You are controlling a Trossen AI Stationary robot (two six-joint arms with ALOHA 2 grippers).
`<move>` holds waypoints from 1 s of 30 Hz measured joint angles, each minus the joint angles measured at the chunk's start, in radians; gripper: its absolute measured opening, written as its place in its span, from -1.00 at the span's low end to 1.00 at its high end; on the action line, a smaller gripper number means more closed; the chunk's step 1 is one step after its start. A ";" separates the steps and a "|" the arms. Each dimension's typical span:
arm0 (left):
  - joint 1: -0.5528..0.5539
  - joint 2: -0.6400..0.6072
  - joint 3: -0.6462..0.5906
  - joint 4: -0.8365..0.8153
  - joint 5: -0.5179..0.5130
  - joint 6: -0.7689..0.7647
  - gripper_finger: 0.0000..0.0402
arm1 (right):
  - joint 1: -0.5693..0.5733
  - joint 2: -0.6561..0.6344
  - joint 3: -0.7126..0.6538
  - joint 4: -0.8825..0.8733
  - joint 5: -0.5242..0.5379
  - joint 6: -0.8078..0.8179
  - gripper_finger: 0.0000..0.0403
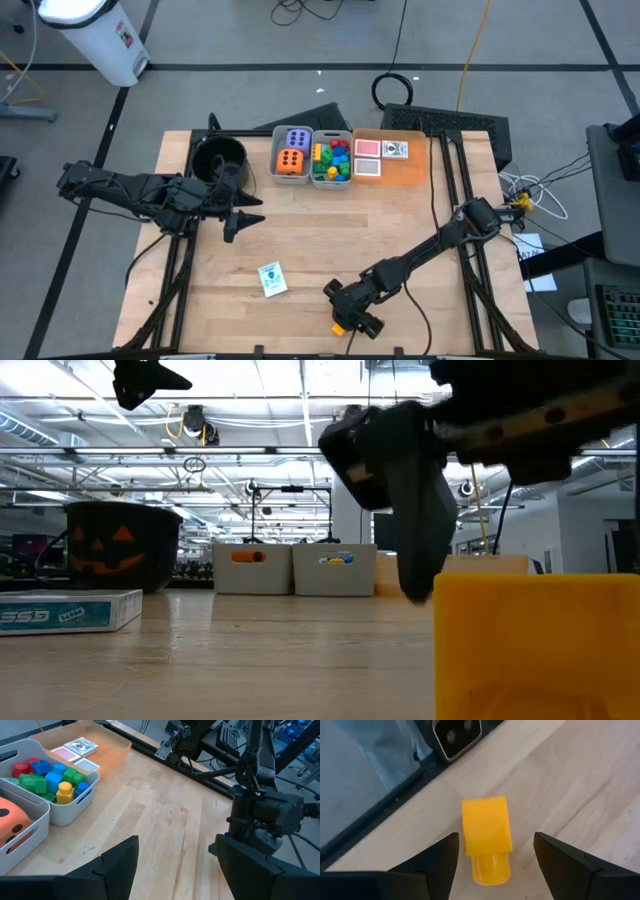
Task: Pick & Place Toys
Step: Put the yellow gamepiece into the right gray bin
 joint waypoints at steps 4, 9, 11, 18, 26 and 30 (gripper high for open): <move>0.000 0.000 0.000 -0.001 0.000 0.000 0.33 | 0.000 0.011 0.001 0.012 0.000 0.003 0.23; 0.000 0.000 0.000 -0.008 0.000 0.000 0.33 | 0.001 0.012 0.001 0.012 -0.001 -0.014 0.20; 0.001 0.000 0.000 -0.007 0.000 0.000 0.33 | 0.001 0.012 0.001 0.010 -0.001 -0.016 0.17; 0.024 0.000 0.000 -0.007 0.000 0.000 0.33 | 0.001 0.012 0.001 0.008 -0.046 -0.025 0.00; 0.035 0.000 0.000 -0.007 0.000 0.000 0.33 | 0.001 0.012 0.001 0.003 -0.049 -0.025 -0.26; 0.035 0.000 0.000 -0.007 0.000 0.000 0.33 | 0.002 0.012 0.001 0.002 -0.045 -0.025 -0.33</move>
